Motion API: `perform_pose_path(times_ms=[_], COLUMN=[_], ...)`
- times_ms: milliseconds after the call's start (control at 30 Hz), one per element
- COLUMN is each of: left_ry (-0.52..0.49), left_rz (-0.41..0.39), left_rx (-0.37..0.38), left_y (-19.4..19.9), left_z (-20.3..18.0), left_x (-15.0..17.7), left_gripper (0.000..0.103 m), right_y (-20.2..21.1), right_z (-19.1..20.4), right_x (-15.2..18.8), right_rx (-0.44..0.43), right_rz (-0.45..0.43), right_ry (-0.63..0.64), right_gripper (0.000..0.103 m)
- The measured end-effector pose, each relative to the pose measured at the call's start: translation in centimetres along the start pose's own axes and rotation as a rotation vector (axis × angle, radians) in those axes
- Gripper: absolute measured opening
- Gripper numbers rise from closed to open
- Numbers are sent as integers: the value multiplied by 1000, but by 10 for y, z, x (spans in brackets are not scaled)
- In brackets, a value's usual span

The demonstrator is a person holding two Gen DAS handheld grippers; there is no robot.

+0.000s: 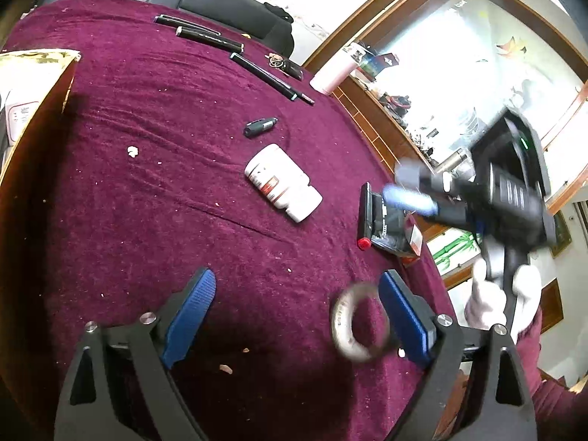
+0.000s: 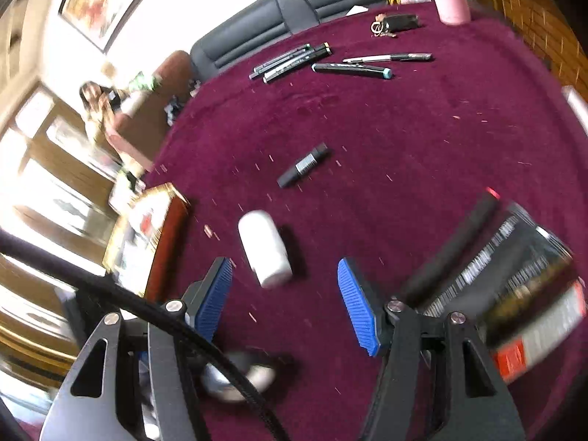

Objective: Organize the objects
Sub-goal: 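Grasp the white pill bottle with the left tool while the right tool grasps the black tape roll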

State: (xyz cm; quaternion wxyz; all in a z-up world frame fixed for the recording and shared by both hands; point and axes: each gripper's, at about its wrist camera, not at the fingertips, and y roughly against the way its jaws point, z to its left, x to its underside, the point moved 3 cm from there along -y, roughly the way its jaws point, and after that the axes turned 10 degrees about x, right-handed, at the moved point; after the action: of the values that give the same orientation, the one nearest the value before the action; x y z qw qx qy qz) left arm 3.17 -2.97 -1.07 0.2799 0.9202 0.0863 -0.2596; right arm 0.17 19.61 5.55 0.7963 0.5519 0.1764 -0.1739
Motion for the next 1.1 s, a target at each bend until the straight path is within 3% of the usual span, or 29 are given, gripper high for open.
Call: perform_pose_path(times_ms=[67, 133, 333, 400, 600, 733, 800, 867, 933, 1100], left_ry=[1, 2, 1, 1, 12, 128, 127, 97, 85, -21], left_rz=[-2, -2, -3, -2, 2, -4, -29, -25, 1, 62], left_rx=[2, 2, 2, 3, -2, 15, -4, -59, -100, -193], left_y=[0, 0, 1, 1, 3, 10, 16, 16, 7, -33], left_z=[0, 0, 0, 0, 0, 5, 3, -1, -5, -23], left_x=[0, 0, -1, -1, -1, -6, -14, -24, -32, -55], left_gripper=[87, 87, 87, 87, 87, 87, 87, 87, 87, 87], right_y=[7, 13, 18, 12, -5, -15, -25, -35, -33, -30], right_z=[6, 8, 22, 30, 61, 85, 95, 99, 103, 92], right_x=[23, 46, 104, 116, 118, 123, 127, 131, 131, 130], right_rx=[78, 99, -39, -43, 129, 214, 241, 292, 283, 380], right_rz=[-24, -30, 40, 56, -2, -29, -26, -29, -34, -25], right_ry=[71, 94, 136, 160, 310, 436, 481, 518, 529, 551], right_gripper=[60, 60, 61, 61, 61, 60, 54, 34, 24, 23])
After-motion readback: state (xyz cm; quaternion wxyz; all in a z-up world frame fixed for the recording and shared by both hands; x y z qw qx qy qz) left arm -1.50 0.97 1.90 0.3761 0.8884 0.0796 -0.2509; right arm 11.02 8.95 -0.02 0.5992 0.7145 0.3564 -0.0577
